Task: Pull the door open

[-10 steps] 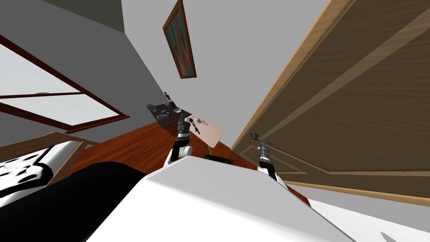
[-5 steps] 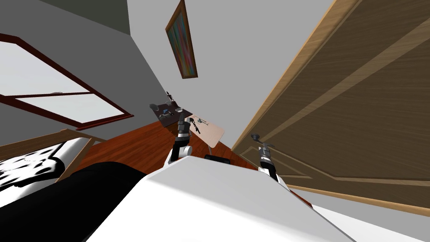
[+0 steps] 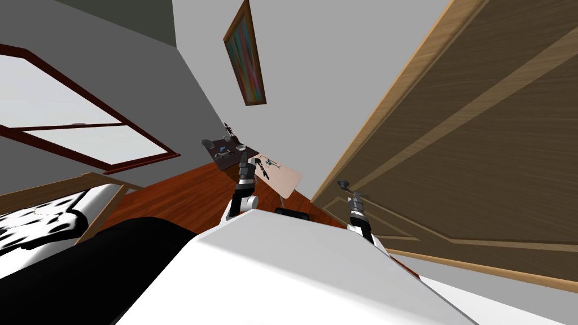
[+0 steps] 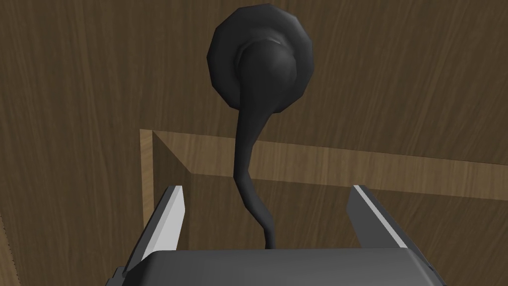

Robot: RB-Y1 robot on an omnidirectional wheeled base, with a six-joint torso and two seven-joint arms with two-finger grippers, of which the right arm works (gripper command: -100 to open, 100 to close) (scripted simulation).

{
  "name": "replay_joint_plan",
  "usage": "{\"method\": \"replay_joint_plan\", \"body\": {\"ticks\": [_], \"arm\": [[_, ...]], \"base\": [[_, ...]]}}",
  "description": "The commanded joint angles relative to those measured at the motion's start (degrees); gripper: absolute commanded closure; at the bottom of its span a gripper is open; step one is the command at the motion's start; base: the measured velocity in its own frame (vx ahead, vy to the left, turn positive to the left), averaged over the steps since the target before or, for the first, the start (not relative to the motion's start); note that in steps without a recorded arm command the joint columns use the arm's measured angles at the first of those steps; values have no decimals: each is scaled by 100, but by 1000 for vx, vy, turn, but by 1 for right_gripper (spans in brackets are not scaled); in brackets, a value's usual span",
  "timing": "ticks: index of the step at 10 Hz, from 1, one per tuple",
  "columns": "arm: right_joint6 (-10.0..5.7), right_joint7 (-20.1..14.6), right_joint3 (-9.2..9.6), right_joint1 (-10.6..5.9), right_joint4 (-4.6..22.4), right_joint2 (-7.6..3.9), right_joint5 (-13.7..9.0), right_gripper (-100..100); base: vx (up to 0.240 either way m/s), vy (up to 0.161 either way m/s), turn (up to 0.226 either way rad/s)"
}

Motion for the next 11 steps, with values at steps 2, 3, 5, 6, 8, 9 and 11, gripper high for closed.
{"method": "replay_joint_plan", "body": {"ticks": [2, 3, 5, 6, 8, 9, 11], "arm": [[0, 0, 0, 0, 0, 0, 0, -100], [0, 0, 0, 0, 0, 0, 0, -100], [-29, -20, -37, -11, 75, -49, -35, -100], [-29, -20, -37, -11, 75, -49, -35, -100], [-29, -20, -37, -11, 75, -49, -35, -100], [-29, -20, -37, -11, 75, -49, -35, -100], [-29, -20, -37, -11, 75, -49, -35, -100]], "base": [[-1, 3, -9], [0, 0, 0], [8, -18, 53], [14, -33, 94], [-1, 3, -10], [-2, 5, -14], [2, -4, 13]]}}
